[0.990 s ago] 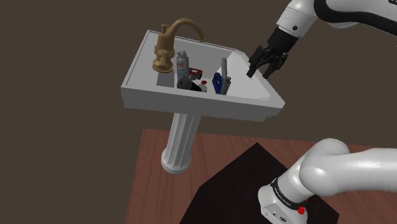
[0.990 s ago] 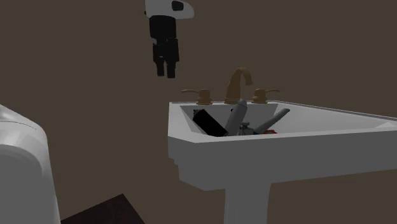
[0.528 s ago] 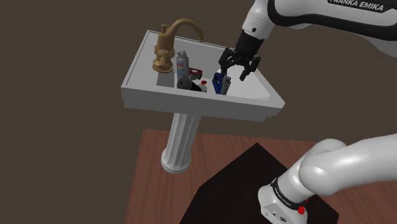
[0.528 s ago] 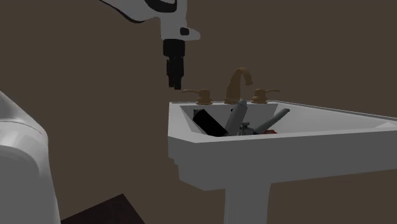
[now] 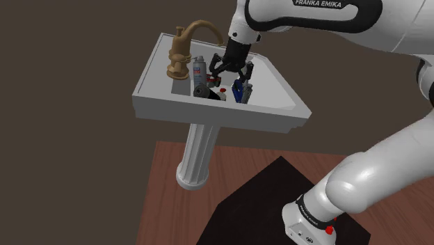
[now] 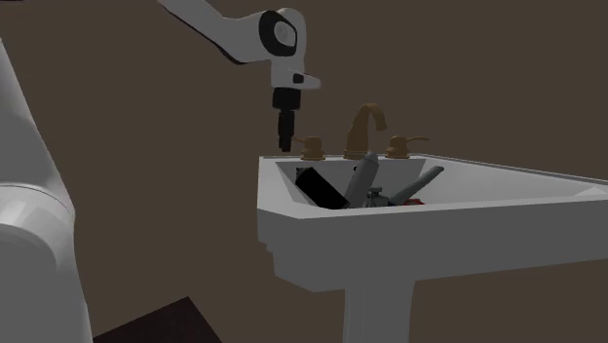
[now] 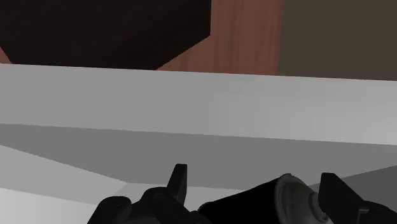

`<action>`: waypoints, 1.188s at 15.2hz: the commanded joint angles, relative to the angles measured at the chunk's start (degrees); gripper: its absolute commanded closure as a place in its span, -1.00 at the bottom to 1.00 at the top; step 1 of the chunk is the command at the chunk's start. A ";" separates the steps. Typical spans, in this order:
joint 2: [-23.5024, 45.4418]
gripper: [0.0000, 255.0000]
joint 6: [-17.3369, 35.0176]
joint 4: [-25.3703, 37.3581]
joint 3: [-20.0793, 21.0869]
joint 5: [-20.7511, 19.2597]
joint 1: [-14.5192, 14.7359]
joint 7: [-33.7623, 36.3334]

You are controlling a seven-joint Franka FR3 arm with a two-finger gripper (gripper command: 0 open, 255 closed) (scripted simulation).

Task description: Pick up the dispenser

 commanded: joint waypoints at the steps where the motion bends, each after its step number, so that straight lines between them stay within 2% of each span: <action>1: 5.15 -1.00 0.25 3.91 0.94 -1.04 0.05 4.21; 7: 20.69 -1.00 -1.01 17.62 1.55 -4.45 1.39 14.95; 14: 21.28 -1.00 4.18 13.00 1.38 -4.55 1.45 14.74; 17: 21.35 -1.00 4.59 12.65 1.38 -4.57 1.46 14.73; 18: 21.36 1.00 4.66 12.59 1.37 -4.57 1.44 14.70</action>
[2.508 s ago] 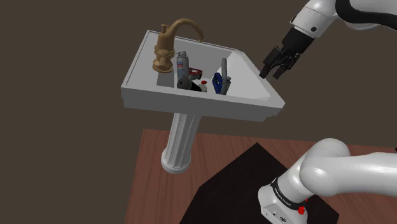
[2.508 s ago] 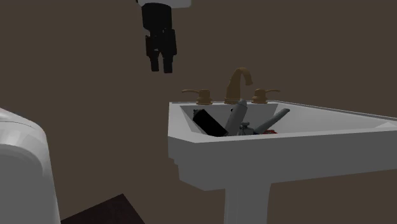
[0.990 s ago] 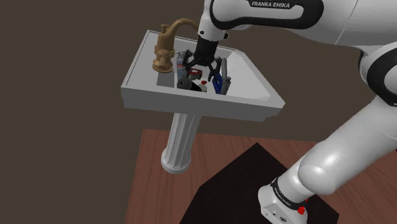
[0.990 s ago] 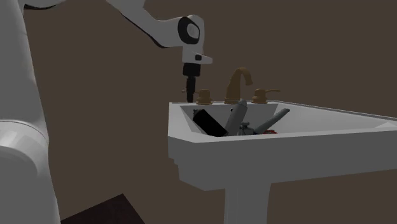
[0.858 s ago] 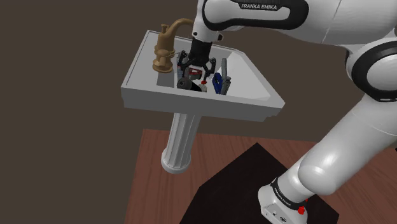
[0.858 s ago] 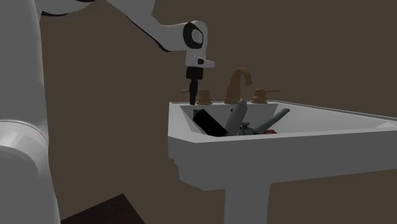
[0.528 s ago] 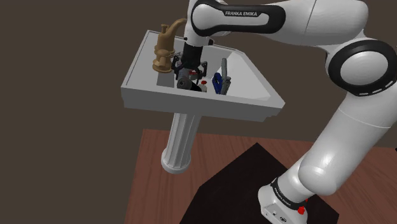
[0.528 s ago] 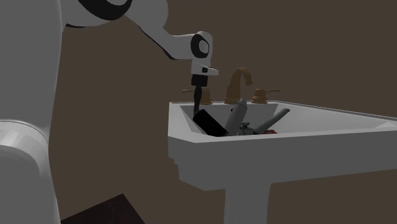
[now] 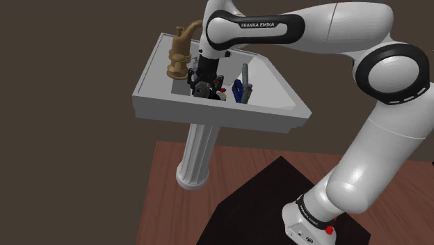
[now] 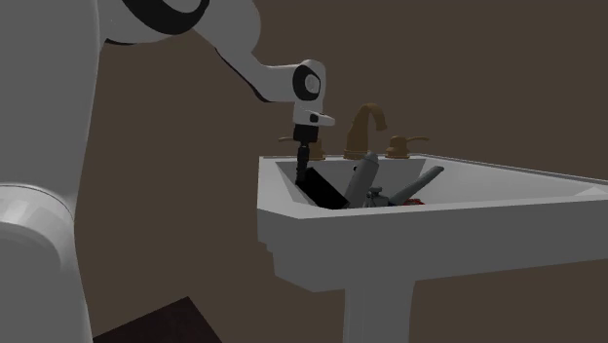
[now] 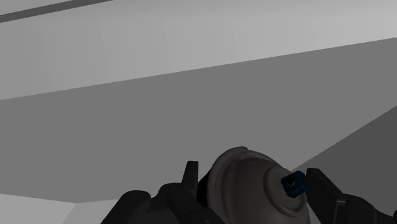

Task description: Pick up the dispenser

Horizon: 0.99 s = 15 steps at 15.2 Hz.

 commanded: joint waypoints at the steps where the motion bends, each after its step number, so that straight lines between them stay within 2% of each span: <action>1: 0.00 1.00 0.09 -0.11 -0.03 -0.01 -0.03 -0.04; 9: 0.04 1.00 0.04 -0.03 0.00 -0.02 0.01 0.03; 15: -0.55 1.00 -4.38 3.83 0.07 0.11 0.01 0.19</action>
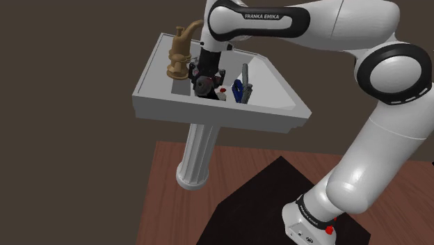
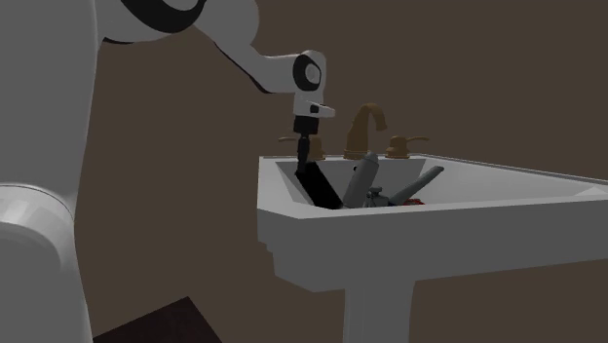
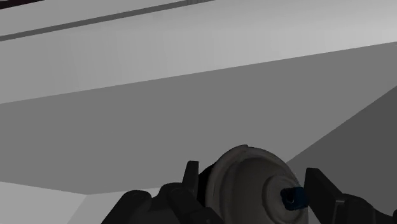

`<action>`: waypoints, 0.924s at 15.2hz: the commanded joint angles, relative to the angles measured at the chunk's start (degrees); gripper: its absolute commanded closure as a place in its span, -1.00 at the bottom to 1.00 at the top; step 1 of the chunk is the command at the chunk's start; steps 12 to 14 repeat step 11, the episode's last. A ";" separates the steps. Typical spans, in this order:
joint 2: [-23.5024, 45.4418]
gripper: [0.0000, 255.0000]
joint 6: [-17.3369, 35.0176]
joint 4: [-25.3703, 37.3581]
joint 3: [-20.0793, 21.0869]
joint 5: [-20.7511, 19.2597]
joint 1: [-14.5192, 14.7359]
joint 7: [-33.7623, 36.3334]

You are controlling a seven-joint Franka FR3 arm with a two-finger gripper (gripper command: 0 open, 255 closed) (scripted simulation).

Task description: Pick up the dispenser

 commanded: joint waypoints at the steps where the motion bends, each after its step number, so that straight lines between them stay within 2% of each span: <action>1: -0.10 1.00 -1.53 1.46 0.06 0.02 0.07 0.15; 9: -0.01 1.00 -7.71 7.73 0.14 -0.02 0.21 0.52; 14: -0.01 1.00 -7.83 7.86 0.14 -0.02 0.21 0.52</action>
